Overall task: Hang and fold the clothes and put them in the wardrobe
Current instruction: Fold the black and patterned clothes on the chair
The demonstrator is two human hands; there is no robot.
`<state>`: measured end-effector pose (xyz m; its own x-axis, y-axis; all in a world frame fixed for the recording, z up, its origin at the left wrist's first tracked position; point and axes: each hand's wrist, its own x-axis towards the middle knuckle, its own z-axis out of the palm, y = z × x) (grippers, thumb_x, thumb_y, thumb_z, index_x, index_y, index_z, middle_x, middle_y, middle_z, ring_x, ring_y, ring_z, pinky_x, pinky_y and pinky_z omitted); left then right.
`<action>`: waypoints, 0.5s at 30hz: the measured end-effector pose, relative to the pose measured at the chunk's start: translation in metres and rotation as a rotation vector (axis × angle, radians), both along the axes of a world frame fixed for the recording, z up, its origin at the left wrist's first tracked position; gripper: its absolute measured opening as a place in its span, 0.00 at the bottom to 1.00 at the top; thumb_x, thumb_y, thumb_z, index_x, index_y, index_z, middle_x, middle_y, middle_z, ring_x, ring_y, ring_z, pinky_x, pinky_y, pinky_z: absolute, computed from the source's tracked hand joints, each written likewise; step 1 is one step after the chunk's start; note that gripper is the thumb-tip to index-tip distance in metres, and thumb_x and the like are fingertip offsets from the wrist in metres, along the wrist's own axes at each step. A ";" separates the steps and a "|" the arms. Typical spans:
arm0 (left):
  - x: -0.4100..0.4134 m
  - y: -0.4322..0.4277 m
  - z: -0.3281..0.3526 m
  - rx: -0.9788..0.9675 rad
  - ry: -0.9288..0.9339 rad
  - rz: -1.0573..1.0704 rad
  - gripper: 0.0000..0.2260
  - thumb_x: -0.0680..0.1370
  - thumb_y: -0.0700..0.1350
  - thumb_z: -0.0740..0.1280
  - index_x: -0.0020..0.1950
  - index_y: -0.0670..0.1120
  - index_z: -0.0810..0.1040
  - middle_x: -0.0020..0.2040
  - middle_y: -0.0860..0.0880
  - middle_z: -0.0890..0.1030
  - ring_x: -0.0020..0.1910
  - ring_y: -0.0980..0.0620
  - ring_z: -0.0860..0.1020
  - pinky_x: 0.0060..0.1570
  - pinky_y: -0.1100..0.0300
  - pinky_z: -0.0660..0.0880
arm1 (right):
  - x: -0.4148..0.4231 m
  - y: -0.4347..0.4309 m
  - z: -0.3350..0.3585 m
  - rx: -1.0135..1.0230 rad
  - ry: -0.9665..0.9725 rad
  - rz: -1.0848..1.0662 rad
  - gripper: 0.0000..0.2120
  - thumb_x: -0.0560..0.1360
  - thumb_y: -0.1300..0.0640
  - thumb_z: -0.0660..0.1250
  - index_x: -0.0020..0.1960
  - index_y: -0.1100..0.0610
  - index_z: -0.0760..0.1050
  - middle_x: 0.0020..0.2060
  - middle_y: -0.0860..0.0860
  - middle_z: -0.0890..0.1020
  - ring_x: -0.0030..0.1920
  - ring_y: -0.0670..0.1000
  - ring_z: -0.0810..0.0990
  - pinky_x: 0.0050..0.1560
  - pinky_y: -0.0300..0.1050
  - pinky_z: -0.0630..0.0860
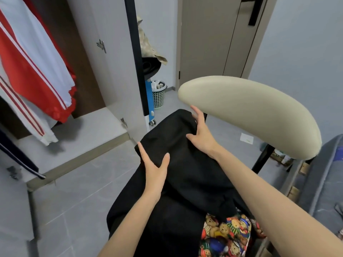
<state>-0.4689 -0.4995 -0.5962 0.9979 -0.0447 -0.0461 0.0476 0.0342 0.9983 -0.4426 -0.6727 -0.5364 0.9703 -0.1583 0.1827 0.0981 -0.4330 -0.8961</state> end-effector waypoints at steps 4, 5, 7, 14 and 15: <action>-0.012 0.011 -0.033 -0.130 0.395 -0.095 0.49 0.76 0.45 0.71 0.75 0.61 0.32 0.72 0.47 0.70 0.65 0.50 0.73 0.65 0.50 0.71 | -0.024 -0.015 -0.053 -0.040 0.398 -0.217 0.39 0.75 0.56 0.69 0.77 0.50 0.49 0.75 0.54 0.63 0.74 0.60 0.59 0.74 0.56 0.58; -0.016 0.013 -0.041 -0.111 0.447 -0.120 0.48 0.76 0.44 0.71 0.76 0.59 0.33 0.70 0.46 0.71 0.63 0.49 0.75 0.63 0.52 0.72 | -0.033 -0.020 -0.067 -0.074 0.509 -0.202 0.37 0.76 0.51 0.69 0.77 0.52 0.52 0.74 0.55 0.65 0.74 0.61 0.61 0.73 0.57 0.59; -0.021 0.015 -0.053 -0.088 0.550 -0.149 0.45 0.77 0.43 0.70 0.78 0.54 0.36 0.69 0.45 0.72 0.61 0.47 0.76 0.62 0.52 0.74 | -0.052 -0.032 -0.092 -0.178 0.694 -0.205 0.34 0.76 0.45 0.67 0.76 0.54 0.57 0.72 0.55 0.68 0.72 0.60 0.64 0.73 0.56 0.58; -0.031 -0.004 -0.075 -0.182 0.725 -0.256 0.34 0.78 0.45 0.69 0.78 0.45 0.54 0.71 0.41 0.70 0.66 0.44 0.74 0.55 0.53 0.75 | -0.102 -0.052 -0.133 -0.384 0.823 -0.365 0.18 0.78 0.45 0.64 0.62 0.55 0.71 0.63 0.57 0.74 0.67 0.61 0.70 0.67 0.55 0.67; -0.031 -0.009 -0.074 -0.204 0.741 -0.254 0.34 0.78 0.45 0.69 0.78 0.45 0.53 0.72 0.41 0.69 0.66 0.44 0.74 0.55 0.53 0.75 | -0.104 -0.051 -0.132 -0.358 0.762 -0.363 0.12 0.79 0.48 0.63 0.57 0.55 0.71 0.60 0.57 0.76 0.65 0.61 0.71 0.64 0.53 0.69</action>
